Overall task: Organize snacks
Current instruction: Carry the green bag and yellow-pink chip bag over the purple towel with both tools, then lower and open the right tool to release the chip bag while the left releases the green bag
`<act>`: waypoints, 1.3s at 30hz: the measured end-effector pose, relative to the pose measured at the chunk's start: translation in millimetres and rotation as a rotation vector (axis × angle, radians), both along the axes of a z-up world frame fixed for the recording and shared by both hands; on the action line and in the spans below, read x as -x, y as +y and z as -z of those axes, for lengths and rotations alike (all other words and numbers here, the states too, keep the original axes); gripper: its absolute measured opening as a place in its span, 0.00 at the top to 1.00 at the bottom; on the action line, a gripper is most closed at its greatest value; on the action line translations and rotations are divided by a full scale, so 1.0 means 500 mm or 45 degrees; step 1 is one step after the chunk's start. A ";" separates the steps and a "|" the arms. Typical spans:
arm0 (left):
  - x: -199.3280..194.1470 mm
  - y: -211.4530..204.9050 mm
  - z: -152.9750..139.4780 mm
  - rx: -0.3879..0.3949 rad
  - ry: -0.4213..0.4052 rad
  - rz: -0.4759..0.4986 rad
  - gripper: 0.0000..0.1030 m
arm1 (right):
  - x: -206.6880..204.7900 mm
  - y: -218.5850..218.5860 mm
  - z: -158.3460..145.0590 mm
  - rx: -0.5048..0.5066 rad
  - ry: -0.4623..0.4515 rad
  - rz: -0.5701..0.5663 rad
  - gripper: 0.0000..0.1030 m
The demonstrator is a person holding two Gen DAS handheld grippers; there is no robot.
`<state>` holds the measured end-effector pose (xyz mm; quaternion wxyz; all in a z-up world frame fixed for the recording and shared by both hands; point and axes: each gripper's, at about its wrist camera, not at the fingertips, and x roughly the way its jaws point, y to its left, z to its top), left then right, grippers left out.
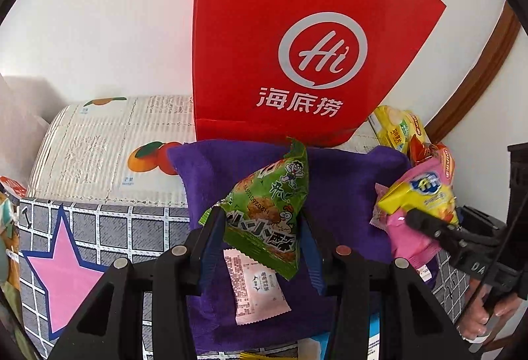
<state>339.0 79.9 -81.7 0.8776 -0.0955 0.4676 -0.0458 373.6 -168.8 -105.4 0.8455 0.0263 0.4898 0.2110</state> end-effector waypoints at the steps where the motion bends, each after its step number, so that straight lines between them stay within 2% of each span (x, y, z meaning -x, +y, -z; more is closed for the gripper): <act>1: 0.000 0.002 0.000 0.002 0.001 -0.002 0.58 | 0.000 0.004 0.003 0.003 0.007 -0.008 0.49; 13: -0.001 0.004 -0.001 0.010 0.017 0.002 0.58 | 0.009 0.055 0.033 0.080 0.051 -0.127 0.49; 34: 0.006 -0.018 0.010 0.005 0.038 0.043 0.58 | -0.007 0.089 0.091 0.185 0.147 -0.152 0.48; 37: 0.005 -0.018 0.011 0.002 0.040 0.041 0.58 | -0.012 0.085 0.095 0.181 0.152 -0.126 0.39; 39: 0.005 -0.019 0.012 0.001 0.041 0.045 0.58 | -0.013 0.081 0.091 0.180 0.142 -0.114 0.38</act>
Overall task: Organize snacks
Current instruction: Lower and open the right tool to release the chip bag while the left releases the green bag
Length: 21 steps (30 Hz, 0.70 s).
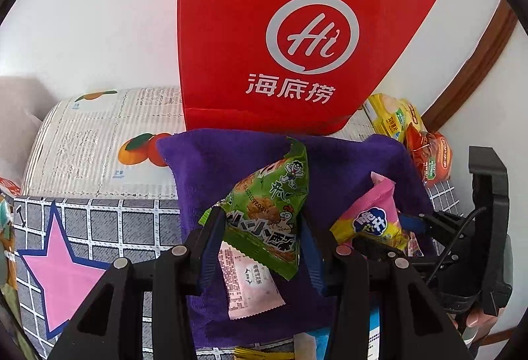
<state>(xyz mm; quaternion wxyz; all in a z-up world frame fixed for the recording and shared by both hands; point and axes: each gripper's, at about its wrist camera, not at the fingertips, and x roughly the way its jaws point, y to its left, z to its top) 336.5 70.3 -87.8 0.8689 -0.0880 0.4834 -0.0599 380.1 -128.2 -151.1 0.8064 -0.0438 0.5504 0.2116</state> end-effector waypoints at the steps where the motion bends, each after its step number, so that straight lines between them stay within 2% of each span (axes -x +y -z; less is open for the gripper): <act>1: 0.000 -0.001 0.000 -0.001 0.001 0.002 0.58 | 0.000 -0.002 -0.002 -0.003 -0.002 0.003 0.38; 12: 0.001 -0.023 0.006 -0.006 0.015 0.036 0.58 | 0.019 -0.058 -0.085 -0.071 -0.127 0.075 0.38; 21: -0.012 -0.057 0.049 -0.040 0.113 0.071 0.58 | 0.025 -0.112 -0.131 -0.095 -0.198 0.179 0.37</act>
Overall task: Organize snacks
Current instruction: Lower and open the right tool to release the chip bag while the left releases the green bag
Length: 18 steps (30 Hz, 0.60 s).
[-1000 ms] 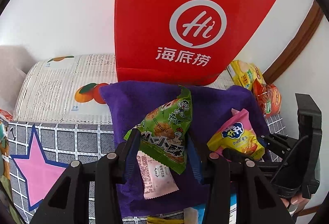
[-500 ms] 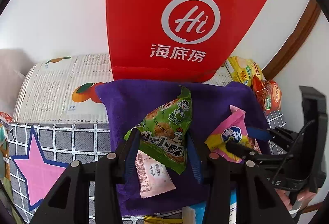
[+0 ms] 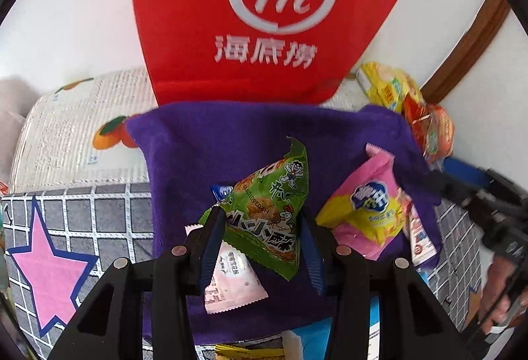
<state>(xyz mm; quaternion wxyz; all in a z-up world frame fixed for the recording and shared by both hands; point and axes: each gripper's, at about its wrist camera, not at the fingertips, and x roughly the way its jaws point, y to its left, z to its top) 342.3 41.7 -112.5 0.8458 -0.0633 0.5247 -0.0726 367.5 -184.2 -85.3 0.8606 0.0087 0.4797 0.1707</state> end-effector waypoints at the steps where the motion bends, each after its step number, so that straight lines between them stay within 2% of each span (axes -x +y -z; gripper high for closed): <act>1: -0.002 -0.003 0.006 -0.006 0.013 0.001 0.58 | 0.000 -0.002 -0.002 -0.001 -0.002 0.005 0.37; 9: -0.004 -0.030 0.036 -0.001 0.086 0.044 0.58 | 0.001 -0.004 -0.011 0.000 -0.014 0.003 0.37; 18: -0.003 -0.037 0.051 -0.011 0.110 0.067 0.58 | 0.000 -0.004 -0.011 0.021 -0.018 0.013 0.37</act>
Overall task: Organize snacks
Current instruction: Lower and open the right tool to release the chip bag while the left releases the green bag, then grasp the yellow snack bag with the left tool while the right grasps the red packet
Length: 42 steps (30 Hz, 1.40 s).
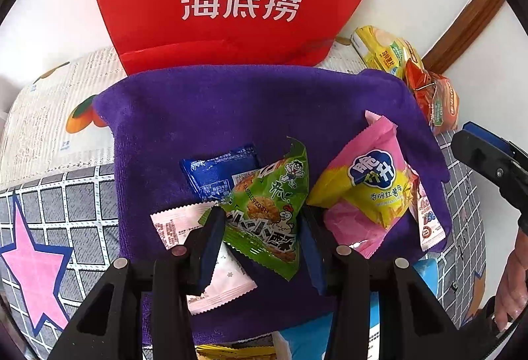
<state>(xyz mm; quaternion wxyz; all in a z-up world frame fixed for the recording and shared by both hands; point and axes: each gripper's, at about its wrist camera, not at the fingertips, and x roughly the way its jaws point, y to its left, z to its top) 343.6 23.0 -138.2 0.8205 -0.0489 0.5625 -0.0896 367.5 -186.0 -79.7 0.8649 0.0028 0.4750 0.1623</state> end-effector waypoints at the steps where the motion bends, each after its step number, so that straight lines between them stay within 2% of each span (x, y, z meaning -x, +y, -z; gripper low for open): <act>1: 0.000 0.001 0.000 0.000 0.000 0.001 0.58 | 0.000 0.001 0.000 0.003 0.000 -0.001 0.37; 7: -0.004 -0.006 0.003 0.009 0.013 0.013 0.58 | 0.001 0.007 0.001 0.023 -0.005 -0.012 0.37; 14: -0.005 -0.011 -0.003 0.030 0.022 0.034 0.51 | 0.004 0.012 0.002 0.042 -0.012 -0.022 0.37; 25: 0.010 -0.004 -0.054 0.016 -0.098 0.018 0.48 | 0.026 0.012 -0.024 0.017 -0.085 -0.014 0.37; 29: 0.019 0.001 -0.078 0.005 -0.153 0.013 0.48 | 0.041 0.029 -0.032 0.013 -0.094 -0.057 0.37; 33: 0.033 0.014 -0.113 -0.013 -0.219 -0.002 0.48 | 0.078 0.049 -0.053 0.067 -0.179 -0.062 0.37; 35: 0.040 0.021 -0.128 -0.027 -0.246 -0.017 0.48 | 0.099 0.052 -0.061 0.055 -0.205 -0.053 0.37; 42: 0.099 0.049 -0.172 -0.028 -0.305 -0.045 0.48 | 0.184 0.038 -0.064 -0.025 -0.170 -0.032 0.37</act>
